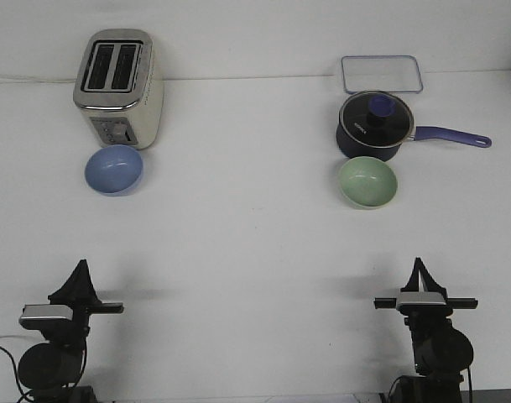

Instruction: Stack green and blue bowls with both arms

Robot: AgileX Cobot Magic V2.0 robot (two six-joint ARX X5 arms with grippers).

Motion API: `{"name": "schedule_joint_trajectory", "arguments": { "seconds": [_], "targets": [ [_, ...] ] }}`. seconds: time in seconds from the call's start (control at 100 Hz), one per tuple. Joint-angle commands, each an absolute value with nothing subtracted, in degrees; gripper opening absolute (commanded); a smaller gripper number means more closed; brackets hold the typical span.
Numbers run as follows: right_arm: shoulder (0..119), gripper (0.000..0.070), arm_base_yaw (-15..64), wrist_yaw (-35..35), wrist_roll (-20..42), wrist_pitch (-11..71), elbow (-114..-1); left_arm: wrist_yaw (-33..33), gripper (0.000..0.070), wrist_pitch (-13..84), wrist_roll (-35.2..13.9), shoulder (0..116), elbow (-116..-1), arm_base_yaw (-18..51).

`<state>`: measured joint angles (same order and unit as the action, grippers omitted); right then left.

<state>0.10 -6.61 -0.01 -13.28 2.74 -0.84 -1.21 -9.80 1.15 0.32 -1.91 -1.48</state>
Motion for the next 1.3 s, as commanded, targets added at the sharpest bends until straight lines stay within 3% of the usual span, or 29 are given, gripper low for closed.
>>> {"name": "schedule_joint_trajectory", "arguments": {
  "seconds": [0.0,0.81,0.88,1.11,1.29],
  "targets": [
    [0.1,0.0000,-6.7,0.0,-13.4,2.1,-0.7,-0.9,0.0015,-10.4,1.9,0.3,-0.8,-1.5],
    [0.1,0.0000,-6.7,-0.1,-12.7,1.4,-0.7,-0.9,0.0016,-10.4,1.9,0.3,-0.8,-1.5],
    [0.1,0.0000,-6.7,-0.3,-9.7,0.2,-0.7,-0.9,0.0015,-10.4,1.9,0.3,-0.8,-1.5],
    [0.1,0.0000,-6.7,0.5,13.1,-0.4,-0.8,-0.9,0.0015,-10.4,1.9,0.3,-0.8,-1.5],
    [1.6,0.0000,-6.8,1.3,15.3,6.5,-6.9,-0.9,0.0015,-10.4,1.9,0.3,-0.8,-1.5]
  ]
}}
